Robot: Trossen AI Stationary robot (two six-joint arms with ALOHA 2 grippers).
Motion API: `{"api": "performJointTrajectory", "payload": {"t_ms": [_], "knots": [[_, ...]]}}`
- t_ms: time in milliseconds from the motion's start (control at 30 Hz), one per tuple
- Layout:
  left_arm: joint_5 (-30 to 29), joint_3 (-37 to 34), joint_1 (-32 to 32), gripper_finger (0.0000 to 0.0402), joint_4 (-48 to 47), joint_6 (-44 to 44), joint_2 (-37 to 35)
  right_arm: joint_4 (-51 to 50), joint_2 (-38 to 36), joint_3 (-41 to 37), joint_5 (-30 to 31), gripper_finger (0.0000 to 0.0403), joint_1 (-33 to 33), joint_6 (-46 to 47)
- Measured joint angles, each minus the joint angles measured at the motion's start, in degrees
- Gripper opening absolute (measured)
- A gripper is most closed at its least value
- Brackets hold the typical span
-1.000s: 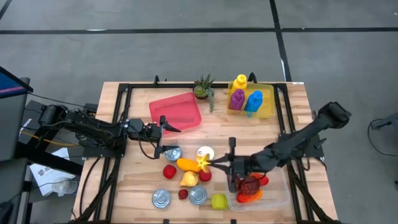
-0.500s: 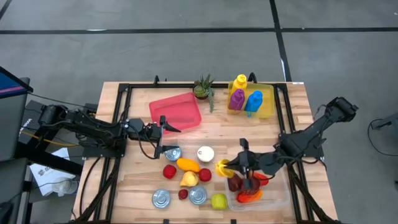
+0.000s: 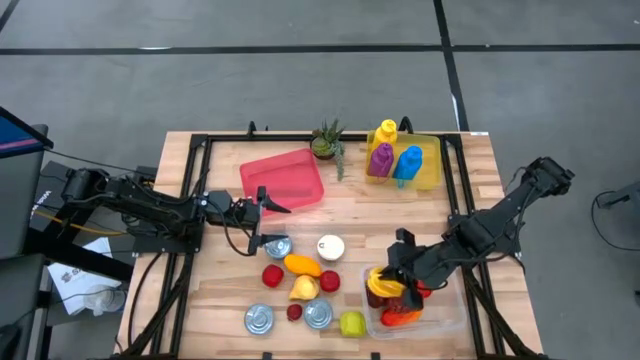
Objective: Pick & Place Food Item
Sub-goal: Put the starfruit into the transparent bin, then put the left red tomato into the transparent bin
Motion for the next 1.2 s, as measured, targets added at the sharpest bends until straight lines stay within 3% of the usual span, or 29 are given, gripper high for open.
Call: {"api": "performJointTrajectory", "payload": {"t_ms": [133, 433, 900, 1033, 1200], "knots": [[-0.11, 0.00, 0.00, 0.0320, -0.04, 0.00, 0.00, -6.80, 3.54, 1.59, -4.70, 0.0000, -0.25, 3.56], [-0.70, 0.00, 0.04, 0.0320, -0.07, 0.17, 0.00, -10.32, 12.42, 5.76, -11.79, 0.0017, -2.60, 3.77], [-1.09, 0.00, 0.04, 0.0320, -0.52, 0.29, 0.00, -28.13, 21.12, 25.86, -11.88, 0.0188, -3.59, 2.19], [-1.09, 0.00, 0.04, 0.0320, -0.52, 0.42, 0.00, -26.71, 20.66, 27.89, -5.99, 0.0232, -3.71, 0.65], [-1.87, 0.00, 0.04, 0.0320, -0.20, 0.26, 0.00, -22.02, 19.72, 27.89, 8.95, 0.0245, -2.11, -7.06]]}}
